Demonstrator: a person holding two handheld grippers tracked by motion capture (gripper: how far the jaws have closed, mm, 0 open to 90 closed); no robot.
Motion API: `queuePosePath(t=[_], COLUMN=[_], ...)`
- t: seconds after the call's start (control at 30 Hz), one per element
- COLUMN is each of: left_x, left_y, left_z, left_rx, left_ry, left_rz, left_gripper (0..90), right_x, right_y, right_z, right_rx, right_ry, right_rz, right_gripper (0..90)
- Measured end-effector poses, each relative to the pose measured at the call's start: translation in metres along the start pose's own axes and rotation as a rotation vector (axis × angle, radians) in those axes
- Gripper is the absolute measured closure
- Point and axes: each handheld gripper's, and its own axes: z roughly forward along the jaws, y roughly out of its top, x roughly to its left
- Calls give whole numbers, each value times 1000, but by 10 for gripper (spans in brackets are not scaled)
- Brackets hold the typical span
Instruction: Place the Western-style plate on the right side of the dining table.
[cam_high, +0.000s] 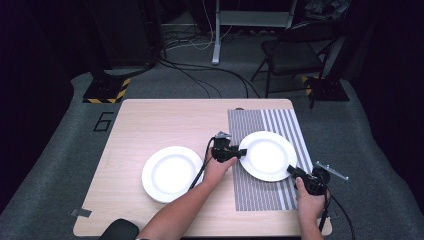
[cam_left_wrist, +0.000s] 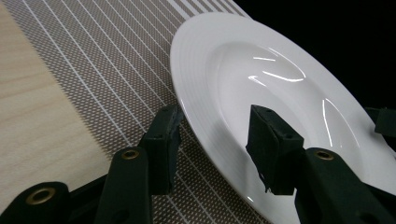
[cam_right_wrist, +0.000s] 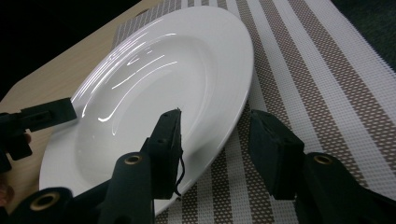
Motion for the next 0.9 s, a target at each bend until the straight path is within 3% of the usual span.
queuePosePath(t=[0.17, 0.33, 0.53, 0.8, 0.9], left_x=[0, -8, -16, -18, -18], left_y=[2, 8, 16, 25, 27], left_z=[-11, -22, -37, -65, -78], left_rx=[-12, -32, -41, -33, -45], left_ry=[-9, -19, -29, -28, -21], left_rz=[-10, -9, 23, 28, 61], left_gripper=[536, 537, 537, 537, 537], right_x=[1, 4, 9, 30, 39], right_y=[-1, -1, 3, 6, 7], right_z=[-11, -25, -37, -48, -50], right_rx=[4, -7, 9, 20, 28], right_ry=[-15, 9, 41, 84, 92], right_rz=[-41, -49, -63, -127, -163], right_gripper=[528, 512, 501, 482, 471])
